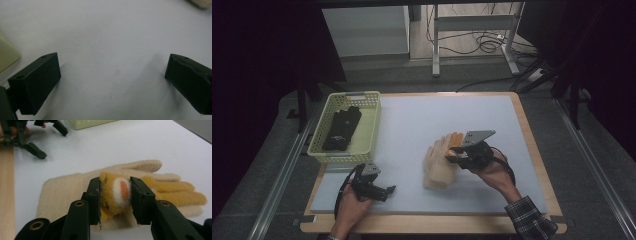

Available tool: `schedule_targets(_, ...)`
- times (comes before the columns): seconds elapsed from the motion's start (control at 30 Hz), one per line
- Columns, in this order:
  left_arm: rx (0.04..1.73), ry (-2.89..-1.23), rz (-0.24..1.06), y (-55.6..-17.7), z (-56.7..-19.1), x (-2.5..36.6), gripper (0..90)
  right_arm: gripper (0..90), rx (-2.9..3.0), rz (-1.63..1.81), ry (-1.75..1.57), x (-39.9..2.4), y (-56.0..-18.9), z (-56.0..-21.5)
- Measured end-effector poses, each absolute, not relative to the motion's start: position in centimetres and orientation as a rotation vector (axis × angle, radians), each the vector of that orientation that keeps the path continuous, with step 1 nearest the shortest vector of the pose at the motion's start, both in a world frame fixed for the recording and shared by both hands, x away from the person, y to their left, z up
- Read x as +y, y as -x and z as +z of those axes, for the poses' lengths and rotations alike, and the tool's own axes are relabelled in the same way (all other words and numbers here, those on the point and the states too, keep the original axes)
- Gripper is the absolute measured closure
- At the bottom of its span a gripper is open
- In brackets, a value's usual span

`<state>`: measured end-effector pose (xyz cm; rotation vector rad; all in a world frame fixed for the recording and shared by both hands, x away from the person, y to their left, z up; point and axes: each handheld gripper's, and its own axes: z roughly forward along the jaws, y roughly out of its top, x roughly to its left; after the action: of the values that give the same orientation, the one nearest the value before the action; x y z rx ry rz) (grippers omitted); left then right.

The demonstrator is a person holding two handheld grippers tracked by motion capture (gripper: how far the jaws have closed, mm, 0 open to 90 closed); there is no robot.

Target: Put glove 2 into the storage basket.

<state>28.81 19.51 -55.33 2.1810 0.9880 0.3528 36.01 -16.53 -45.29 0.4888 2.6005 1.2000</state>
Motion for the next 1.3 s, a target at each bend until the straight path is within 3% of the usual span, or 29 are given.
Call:
schedule_targets(0.6, 0.986, -2.185, 0.353, -28.8, -55.3, 19.5, 0.3, 60.9, 2.711, 1.128, -0.352, -13.0, -37.7, -48.4)
schedule_targets(0.8, 0.989, -2.181, 0.351, -28.8, -55.3, 19.5, 0.3, 51.7, 2.718, 1.123, -0.434, -13.1, -38.0, -49.4)
schedule_targets(0.83, 0.991, -2.181, 0.350, -28.8, -55.3, 19.5, 0.4, 43.9, 2.704, 1.144, -0.492, -13.4, -37.9, -49.2)
schedule_targets(0.97, 0.990, -2.181, 0.350, -28.8, -55.3, 19.5, 0.3, 41.0, 2.683, 1.187, -0.583, -14.4, -37.8, -48.6)
schedule_targets(1.1, 0.990, -2.180, 0.351, -28.8, -55.3, 19.5, 0.3, 46.6, 2.646, 1.225, -0.663, -16.2, -37.7, -48.0)
schedule_targets(1.2, 0.990, -2.181, 0.350, -28.8, -55.3, 19.5, 0.4, 58.3, 2.627, 1.210, -0.698, -17.4, -37.3, -48.1)
schedule_targets(1.23, 0.990, -2.181, 0.350, -28.8, -55.3, 19.5, 0.3, 58.3, 2.627, 1.210, -0.698, -17.4, -37.3, -48.1)
schedule_targets(1.27, 0.990, -2.181, 0.350, -28.8, -55.3, 19.5, 0.3, 66.7, 2.622, 1.202, -0.716, -17.9, -36.9, -48.3)
schedule_targets(1.3, 0.990, -2.181, 0.350, -28.8, -55.3, 19.5, 0.4, 69.7, 2.621, 1.199, -0.729, -18.1, -36.7, -48.5)
